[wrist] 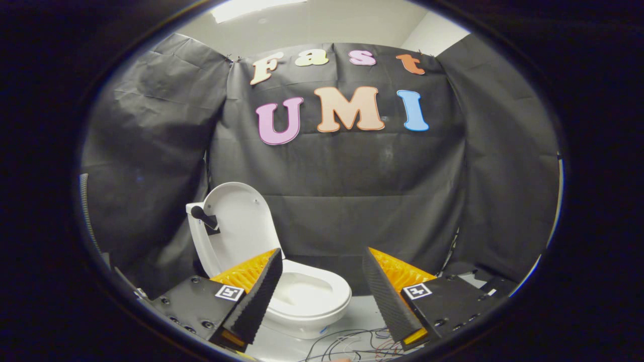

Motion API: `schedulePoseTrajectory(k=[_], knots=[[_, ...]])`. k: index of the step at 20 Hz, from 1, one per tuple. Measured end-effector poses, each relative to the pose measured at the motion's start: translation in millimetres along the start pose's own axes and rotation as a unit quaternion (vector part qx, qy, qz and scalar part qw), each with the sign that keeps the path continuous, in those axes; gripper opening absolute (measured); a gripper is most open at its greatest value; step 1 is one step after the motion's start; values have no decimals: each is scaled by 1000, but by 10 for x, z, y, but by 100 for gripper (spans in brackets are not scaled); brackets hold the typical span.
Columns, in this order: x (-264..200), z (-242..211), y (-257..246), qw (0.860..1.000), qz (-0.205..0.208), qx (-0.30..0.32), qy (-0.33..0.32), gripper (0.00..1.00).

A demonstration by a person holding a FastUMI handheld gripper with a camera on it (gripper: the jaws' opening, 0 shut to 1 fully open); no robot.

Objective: Open the toilet lid.

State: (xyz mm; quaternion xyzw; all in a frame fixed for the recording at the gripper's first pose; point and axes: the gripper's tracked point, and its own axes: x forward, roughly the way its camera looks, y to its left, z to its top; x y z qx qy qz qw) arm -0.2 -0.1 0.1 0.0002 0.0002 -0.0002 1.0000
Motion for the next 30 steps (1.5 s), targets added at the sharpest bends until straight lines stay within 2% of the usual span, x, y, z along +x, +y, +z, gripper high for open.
schedulePoseTrajectory(k=[30], knots=[[49, -11, 5, 1000, -1, 3, -3, 98]])
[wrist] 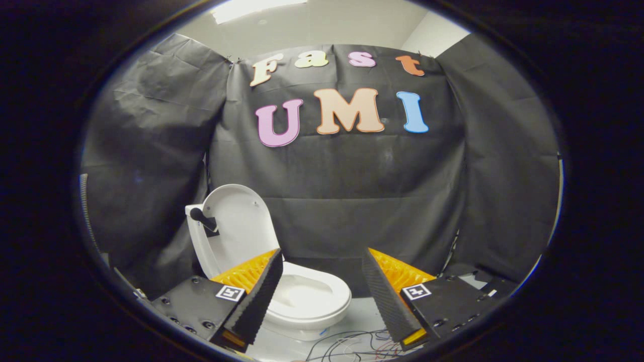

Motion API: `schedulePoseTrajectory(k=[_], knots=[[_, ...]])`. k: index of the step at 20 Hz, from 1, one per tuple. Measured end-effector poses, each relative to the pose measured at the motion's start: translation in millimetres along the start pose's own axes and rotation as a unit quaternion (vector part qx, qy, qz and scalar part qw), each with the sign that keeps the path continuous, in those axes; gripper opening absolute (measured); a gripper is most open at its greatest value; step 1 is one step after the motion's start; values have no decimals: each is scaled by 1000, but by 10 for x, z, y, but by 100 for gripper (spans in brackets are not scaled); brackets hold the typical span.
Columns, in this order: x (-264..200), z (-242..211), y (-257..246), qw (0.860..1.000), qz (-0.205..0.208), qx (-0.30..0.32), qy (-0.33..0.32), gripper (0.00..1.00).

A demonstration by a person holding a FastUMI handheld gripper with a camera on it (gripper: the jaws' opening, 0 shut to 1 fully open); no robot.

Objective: Open the toilet lid.

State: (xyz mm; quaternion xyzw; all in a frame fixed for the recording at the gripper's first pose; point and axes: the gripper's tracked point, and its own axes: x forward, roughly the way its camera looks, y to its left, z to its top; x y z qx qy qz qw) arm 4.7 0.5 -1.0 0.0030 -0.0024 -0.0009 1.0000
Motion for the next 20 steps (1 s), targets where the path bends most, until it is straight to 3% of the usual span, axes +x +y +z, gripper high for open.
schedulePoseTrajectory(k=[6, 12, 14, 17, 20], knots=[[568, 141, 129, 999, 22, 7, -22, 98], [1024, 249, 373, 996, 24, 69, -60, 96], [1101, 208, 423, 994, 8, 90, -64, 95], [1151, 42, 367, 989, -50, 129, -57, 92], [1156, -235, 350, 973, -100, 203, -48, 90]])
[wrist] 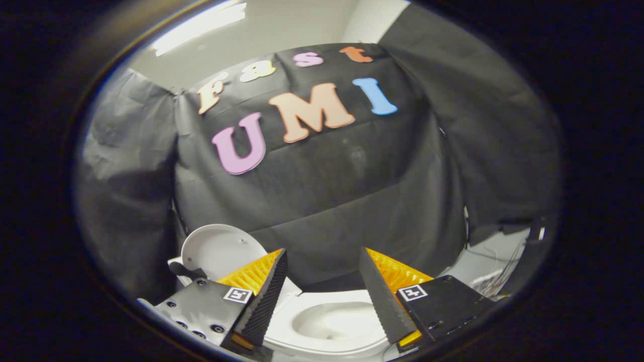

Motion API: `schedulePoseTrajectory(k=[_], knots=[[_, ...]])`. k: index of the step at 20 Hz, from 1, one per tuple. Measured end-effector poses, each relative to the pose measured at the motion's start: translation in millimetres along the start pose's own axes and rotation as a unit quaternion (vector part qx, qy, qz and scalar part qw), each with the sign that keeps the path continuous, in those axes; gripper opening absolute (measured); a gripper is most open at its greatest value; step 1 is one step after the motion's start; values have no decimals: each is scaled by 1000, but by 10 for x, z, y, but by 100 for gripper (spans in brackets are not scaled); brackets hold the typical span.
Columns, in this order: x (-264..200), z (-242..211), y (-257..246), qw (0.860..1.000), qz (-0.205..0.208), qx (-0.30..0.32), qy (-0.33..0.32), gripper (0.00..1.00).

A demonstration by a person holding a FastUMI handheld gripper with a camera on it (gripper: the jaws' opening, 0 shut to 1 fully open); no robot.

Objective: Open the toilet lid.

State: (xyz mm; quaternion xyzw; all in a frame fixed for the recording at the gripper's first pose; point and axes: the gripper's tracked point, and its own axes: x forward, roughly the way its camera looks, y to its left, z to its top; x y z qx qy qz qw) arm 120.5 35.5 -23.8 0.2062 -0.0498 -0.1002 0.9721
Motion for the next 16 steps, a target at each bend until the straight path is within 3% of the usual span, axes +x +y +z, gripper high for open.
schedulePoseTrajectory(k=[2, 3, 6, 16], knots=[[8, -220, -130, 997, -41, 61, 3, 90], [70, -340, -195, 994, -61, 91, 5, 85], [3, -701, -328, 980, -95, 173, 10, 80], [-175, -1798, -578, 902, -180, 392, 15, 80]])
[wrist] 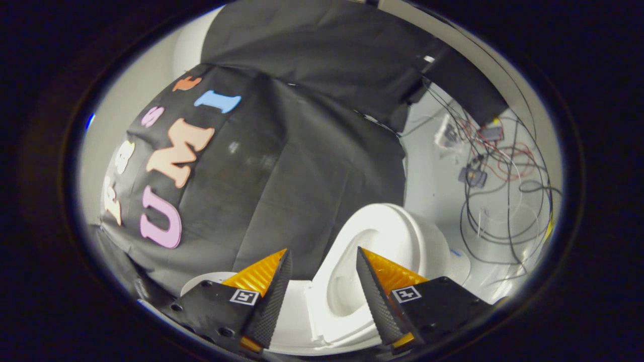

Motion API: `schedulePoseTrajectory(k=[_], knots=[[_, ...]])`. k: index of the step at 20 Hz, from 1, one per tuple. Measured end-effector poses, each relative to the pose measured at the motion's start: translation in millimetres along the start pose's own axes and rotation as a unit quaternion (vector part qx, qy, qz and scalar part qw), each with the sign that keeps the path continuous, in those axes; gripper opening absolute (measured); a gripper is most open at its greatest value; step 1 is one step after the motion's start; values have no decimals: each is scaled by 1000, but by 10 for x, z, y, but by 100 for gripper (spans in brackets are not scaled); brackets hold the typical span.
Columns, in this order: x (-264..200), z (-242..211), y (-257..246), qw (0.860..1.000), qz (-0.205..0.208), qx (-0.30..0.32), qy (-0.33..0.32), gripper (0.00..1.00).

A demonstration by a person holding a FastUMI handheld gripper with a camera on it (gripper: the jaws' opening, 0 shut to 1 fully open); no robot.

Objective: Open the toilet lid.

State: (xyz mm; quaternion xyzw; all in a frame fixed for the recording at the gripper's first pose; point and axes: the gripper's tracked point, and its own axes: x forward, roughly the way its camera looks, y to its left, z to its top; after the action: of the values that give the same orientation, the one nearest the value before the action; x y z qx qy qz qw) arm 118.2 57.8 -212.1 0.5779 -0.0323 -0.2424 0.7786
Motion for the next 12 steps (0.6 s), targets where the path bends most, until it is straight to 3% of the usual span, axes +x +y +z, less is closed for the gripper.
schedulePoseTrajectory(k=[3, 5, 7, 8, 11, 12], knots=[[-3, -187, -166, 999, -7, 41, 10, 81], [157, -322, -413, 997, -48, 66, 17, 62], [20, -441, -509, 994, -61, 81, 28, 43], [6, -454, -495, 994, -57, 94, 27, 42], [-44, -605, -644, 989, -83, 111, 42, 13], [-80, -626, -648, 989, -83, 113, 45, 13]])
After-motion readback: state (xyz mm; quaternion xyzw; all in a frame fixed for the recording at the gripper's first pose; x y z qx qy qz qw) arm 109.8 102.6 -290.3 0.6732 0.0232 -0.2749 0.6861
